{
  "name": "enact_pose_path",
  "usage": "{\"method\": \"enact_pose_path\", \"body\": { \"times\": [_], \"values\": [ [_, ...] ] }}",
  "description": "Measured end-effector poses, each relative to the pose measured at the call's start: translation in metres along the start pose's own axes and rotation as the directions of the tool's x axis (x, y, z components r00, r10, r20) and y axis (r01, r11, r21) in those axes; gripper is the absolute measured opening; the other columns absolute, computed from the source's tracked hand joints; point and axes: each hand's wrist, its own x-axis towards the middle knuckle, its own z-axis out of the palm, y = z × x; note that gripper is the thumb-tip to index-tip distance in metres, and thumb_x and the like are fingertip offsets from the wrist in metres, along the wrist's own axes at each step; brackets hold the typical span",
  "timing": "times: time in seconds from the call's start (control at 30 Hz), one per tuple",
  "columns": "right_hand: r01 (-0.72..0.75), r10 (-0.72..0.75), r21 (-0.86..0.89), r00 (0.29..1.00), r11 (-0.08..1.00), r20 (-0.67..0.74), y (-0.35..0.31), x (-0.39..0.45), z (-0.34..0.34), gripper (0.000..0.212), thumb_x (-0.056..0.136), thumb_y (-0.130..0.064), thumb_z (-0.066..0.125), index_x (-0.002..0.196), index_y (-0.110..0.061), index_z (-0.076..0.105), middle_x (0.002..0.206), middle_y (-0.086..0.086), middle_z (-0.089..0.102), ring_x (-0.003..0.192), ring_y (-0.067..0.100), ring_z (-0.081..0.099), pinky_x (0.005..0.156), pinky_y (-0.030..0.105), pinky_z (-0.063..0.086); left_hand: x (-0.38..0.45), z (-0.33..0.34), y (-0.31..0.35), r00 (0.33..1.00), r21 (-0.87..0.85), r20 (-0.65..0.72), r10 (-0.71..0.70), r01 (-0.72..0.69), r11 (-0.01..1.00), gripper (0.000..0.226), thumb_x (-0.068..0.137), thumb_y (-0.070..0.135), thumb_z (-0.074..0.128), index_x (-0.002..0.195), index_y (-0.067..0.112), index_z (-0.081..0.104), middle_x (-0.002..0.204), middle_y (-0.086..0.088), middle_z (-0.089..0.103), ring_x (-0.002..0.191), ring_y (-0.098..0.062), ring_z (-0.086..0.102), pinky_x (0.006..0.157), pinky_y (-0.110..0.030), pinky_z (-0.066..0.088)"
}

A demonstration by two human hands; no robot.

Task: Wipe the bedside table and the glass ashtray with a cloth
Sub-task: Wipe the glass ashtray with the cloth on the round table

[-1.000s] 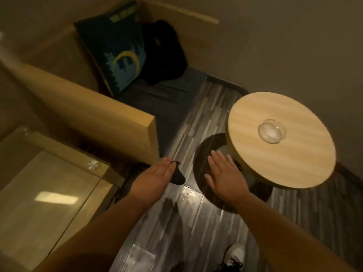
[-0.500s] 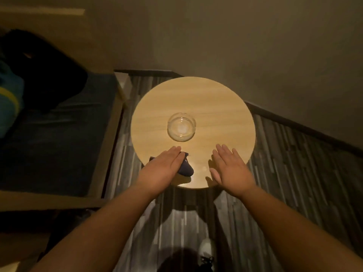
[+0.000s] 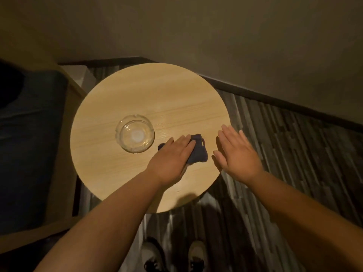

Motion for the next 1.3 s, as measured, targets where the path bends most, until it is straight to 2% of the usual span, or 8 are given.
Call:
{"method": "enact_pose_path", "body": {
  "times": [0.13, 0.3, 0.4, 0.5, 0.57, 0.93, 1.17, 1.3],
  "values": [
    [0.053, -0.052, 0.080, 0.999, 0.995, -0.016, -0.009, 0.001, 0.008, 0.065, 0.092, -0.047, 0.032, 0.144, -0.007, 0.036, 0.153, 0.012, 0.032, 0.143, 0.025, 0.023, 0.117, 0.040, 0.009, -0.010, 0.015, -0.003, 0.995, 0.082, 0.102, 0.012, -0.021, 0.996, 0.084, 0.093, 0.064, 0.025, 0.153, 0.012, -0.002, 0.159, -0.006, -0.010, 0.147, -0.022, -0.011, 0.118, -0.046, -0.008],
    [0.253, -0.254, 0.088, 0.967, 0.963, -0.005, -0.051, 0.019, 0.005, 0.066, 0.091, -0.050, 0.039, 0.145, -0.011, 0.035, 0.154, 0.011, 0.030, 0.143, 0.026, 0.022, 0.118, 0.043, 0.010, -0.038, -0.004, -0.017, 0.969, -0.097, -0.228, -0.094, 0.073, 0.993, 0.065, 0.091, 0.041, 0.044, 0.144, 0.006, 0.036, 0.155, -0.014, 0.029, 0.145, -0.029, 0.019, 0.117, -0.051, 0.013],
    [0.401, -0.405, 0.062, 0.911, 0.914, 0.073, -0.076, 0.033, 0.010, 0.065, 0.090, -0.055, 0.041, 0.145, -0.021, 0.035, 0.155, 0.009, 0.029, 0.142, 0.030, 0.024, 0.116, 0.048, 0.012, -0.062, -0.014, -0.039, 0.805, -0.282, -0.410, -0.428, 0.334, 0.899, 0.045, 0.087, 0.024, 0.051, 0.129, 0.009, 0.053, 0.134, -0.012, 0.052, 0.126, -0.030, 0.044, 0.105, -0.046, 0.032],
    [0.506, -0.507, 0.042, 0.850, 0.861, 0.145, -0.087, 0.045, 0.018, 0.056, 0.093, -0.055, 0.040, 0.142, -0.030, 0.040, 0.152, 0.007, 0.035, 0.135, 0.032, 0.036, 0.109, 0.049, 0.030, -0.079, -0.020, -0.070, 0.606, -0.439, -0.360, -0.709, 0.560, 0.702, 0.042, 0.091, 0.028, 0.046, 0.130, 0.013, 0.051, 0.123, -0.011, 0.053, 0.114, -0.027, 0.047, 0.097, -0.044, 0.036],
    [0.502, -0.504, 0.054, 0.855, 0.863, 0.122, -0.089, 0.047, 0.020, 0.048, 0.095, -0.051, 0.041, 0.138, -0.031, 0.045, 0.147, 0.006, 0.043, 0.123, 0.031, 0.047, 0.096, 0.046, 0.040, -0.084, -0.017, -0.087, 0.570, -0.473, -0.283, -0.772, 0.617, 0.629, 0.045, 0.095, 0.034, 0.046, 0.136, 0.014, 0.045, 0.127, -0.009, 0.049, 0.116, -0.026, 0.048, 0.100, -0.044, 0.036],
    [0.277, -0.210, 0.341, 0.952, 0.898, -0.221, -0.110, 0.088, -0.013, 0.033, 0.086, -0.027, 0.066, 0.115, -0.013, 0.059, 0.114, 0.005, 0.063, 0.100, 0.025, 0.058, 0.078, 0.032, 0.044, -0.083, 0.002, -0.106, 0.642, -0.489, -0.253, -0.723, 0.560, 0.668, 0.069, 0.081, 0.058, 0.059, 0.137, 0.023, 0.038, 0.128, 0.004, 0.047, 0.117, -0.015, 0.042, 0.100, -0.035, 0.033],
    [0.548, -0.545, 0.107, 0.837, 0.830, -0.056, -0.151, 0.133, -0.023, 0.029, 0.084, -0.035, 0.064, 0.109, -0.019, 0.066, 0.113, 0.002, 0.064, 0.099, 0.026, 0.057, 0.067, 0.037, 0.050, -0.083, 0.010, -0.115, 0.668, -0.451, -0.272, -0.693, 0.547, 0.705, 0.071, 0.078, 0.056, 0.063, 0.134, 0.018, 0.042, 0.125, -0.001, 0.050, 0.114, -0.019, 0.044, 0.095, -0.033, 0.031],
    [0.570, -0.564, -0.060, 0.820, 0.819, 0.092, -0.165, 0.151, -0.021, 0.020, 0.080, -0.028, 0.068, 0.098, -0.019, 0.072, 0.101, 0.005, 0.061, 0.091, 0.029, 0.052, 0.066, 0.033, 0.040, -0.081, 0.013, -0.121, 0.695, -0.401, -0.293, -0.657, 0.535, 0.744, 0.071, 0.076, 0.057, 0.062, 0.131, 0.015, 0.046, 0.121, -0.002, 0.053, 0.109, -0.022, 0.047, 0.092, -0.036, 0.037]
  ]
}}
